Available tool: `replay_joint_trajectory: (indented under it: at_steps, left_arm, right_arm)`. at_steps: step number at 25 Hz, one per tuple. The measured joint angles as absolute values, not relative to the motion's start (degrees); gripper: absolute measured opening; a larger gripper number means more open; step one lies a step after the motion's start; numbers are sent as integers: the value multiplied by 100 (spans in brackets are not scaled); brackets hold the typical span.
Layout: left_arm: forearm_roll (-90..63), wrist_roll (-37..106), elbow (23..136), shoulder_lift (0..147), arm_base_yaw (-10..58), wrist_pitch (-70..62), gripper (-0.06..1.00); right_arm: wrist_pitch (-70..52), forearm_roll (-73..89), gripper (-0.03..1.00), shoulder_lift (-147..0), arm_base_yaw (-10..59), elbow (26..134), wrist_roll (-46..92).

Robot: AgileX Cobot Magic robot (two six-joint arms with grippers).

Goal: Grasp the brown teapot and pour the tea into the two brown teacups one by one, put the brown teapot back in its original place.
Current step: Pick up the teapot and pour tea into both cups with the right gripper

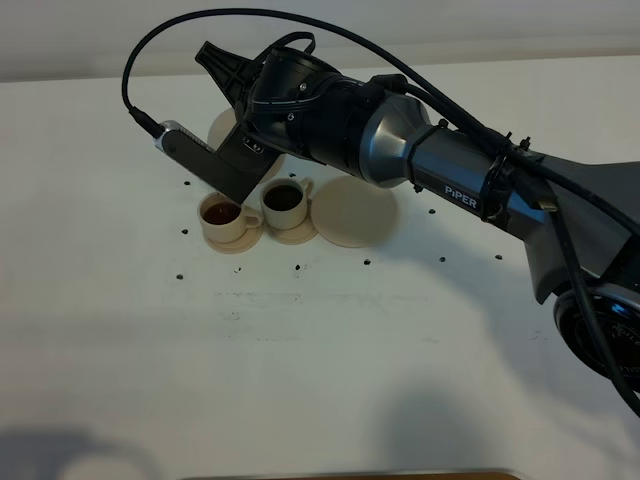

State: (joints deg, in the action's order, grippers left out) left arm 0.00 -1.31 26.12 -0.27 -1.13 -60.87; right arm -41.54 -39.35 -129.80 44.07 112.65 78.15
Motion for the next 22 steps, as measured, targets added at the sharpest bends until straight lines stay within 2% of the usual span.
replay_joint_trajectory:
  at_steps: [22]
  left_arm:
    - [0,-131,2612,-27,-113,-6087,48]
  right_arm:
    - [-4182,-4167,8,-12980,4441,11265,7881]
